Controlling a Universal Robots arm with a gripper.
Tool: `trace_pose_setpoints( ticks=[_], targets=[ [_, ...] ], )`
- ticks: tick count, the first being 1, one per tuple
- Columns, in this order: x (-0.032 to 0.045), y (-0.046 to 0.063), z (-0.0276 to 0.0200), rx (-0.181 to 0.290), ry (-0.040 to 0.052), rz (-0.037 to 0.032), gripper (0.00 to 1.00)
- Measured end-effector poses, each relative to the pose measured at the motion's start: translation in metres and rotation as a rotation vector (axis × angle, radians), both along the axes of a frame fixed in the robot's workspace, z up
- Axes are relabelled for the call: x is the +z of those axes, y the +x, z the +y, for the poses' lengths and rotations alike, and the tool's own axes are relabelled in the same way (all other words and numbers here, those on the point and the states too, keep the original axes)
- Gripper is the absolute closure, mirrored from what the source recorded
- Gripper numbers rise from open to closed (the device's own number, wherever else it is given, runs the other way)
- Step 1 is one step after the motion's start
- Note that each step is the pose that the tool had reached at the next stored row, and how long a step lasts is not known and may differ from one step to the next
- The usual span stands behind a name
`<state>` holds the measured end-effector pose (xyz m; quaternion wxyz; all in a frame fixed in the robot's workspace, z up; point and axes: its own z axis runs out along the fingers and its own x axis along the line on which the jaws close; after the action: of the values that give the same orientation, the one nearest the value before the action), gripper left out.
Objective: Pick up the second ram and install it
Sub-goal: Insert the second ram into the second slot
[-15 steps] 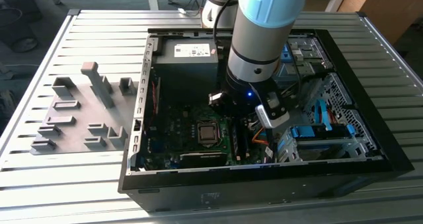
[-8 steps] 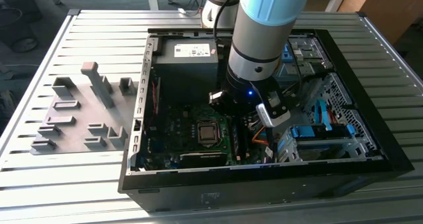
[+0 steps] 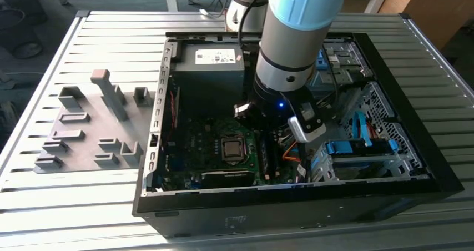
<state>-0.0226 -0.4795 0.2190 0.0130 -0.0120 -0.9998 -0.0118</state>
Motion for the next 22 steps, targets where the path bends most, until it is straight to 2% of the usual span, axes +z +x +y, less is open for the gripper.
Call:
trace_pose_setpoints(
  ticks=[22],
  targets=[
    [-0.0031,0.0001,0.0,0.02,-0.0016,0.0,0.86]
  ],
)
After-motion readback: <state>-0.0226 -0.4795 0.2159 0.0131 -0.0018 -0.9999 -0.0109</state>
